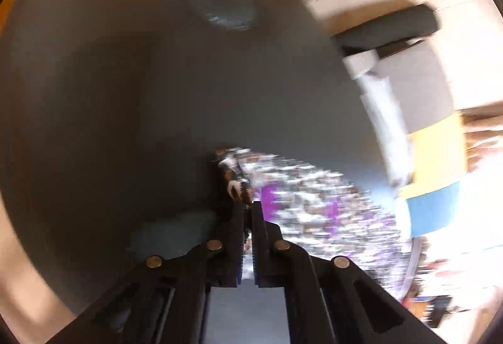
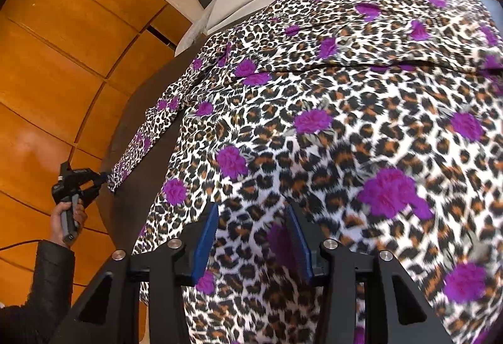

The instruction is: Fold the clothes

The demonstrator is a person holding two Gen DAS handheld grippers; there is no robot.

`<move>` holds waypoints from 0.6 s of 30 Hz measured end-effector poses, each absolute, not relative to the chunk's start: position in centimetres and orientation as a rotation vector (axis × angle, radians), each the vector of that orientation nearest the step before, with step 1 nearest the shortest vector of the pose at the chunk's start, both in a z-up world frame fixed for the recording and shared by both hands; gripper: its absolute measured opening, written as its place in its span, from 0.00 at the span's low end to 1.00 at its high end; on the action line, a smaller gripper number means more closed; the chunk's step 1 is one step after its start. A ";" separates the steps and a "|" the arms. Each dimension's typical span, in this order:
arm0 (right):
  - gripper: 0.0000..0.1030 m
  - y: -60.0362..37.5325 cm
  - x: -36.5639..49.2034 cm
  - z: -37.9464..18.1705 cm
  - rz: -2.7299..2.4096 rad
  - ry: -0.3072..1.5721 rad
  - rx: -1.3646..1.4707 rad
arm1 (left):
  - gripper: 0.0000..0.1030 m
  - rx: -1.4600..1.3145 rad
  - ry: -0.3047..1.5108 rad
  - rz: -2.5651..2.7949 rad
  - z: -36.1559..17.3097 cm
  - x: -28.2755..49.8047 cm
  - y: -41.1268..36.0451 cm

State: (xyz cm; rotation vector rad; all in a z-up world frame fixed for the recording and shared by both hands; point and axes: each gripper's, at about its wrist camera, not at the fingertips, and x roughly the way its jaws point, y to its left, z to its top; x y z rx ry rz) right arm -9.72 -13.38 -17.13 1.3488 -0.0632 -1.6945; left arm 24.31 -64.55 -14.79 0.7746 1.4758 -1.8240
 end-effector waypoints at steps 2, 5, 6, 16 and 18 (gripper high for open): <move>0.45 -12.7 -9.5 -17.0 -1.702 -0.069 1.343 | 0.02 0.751 1.471 -1.918 -12.9 22.8 -63.5; 0.45 -11.7 -9.4 -16.8 -1.716 -0.084 1.340 | 0.02 0.735 1.459 -2.083 -9.6 19.2 -61.3; 0.45 -11.3 -9.4 -16.7 -1.723 -0.092 1.339 | 0.02 0.737 1.456 -2.127 -8.8 17.7 -60.4; 0.45 -8.5 -10.7 -16.1 -1.774 -0.155 1.318 | 0.02 0.936 1.471 -2.484 -5.4 -2.4 -48.3; 0.45 -8.0 -11.1 -16.1 -1.784 -0.164 1.318 | 0.02 1.000 1.460 -2.518 -5.6 -5.2 -44.9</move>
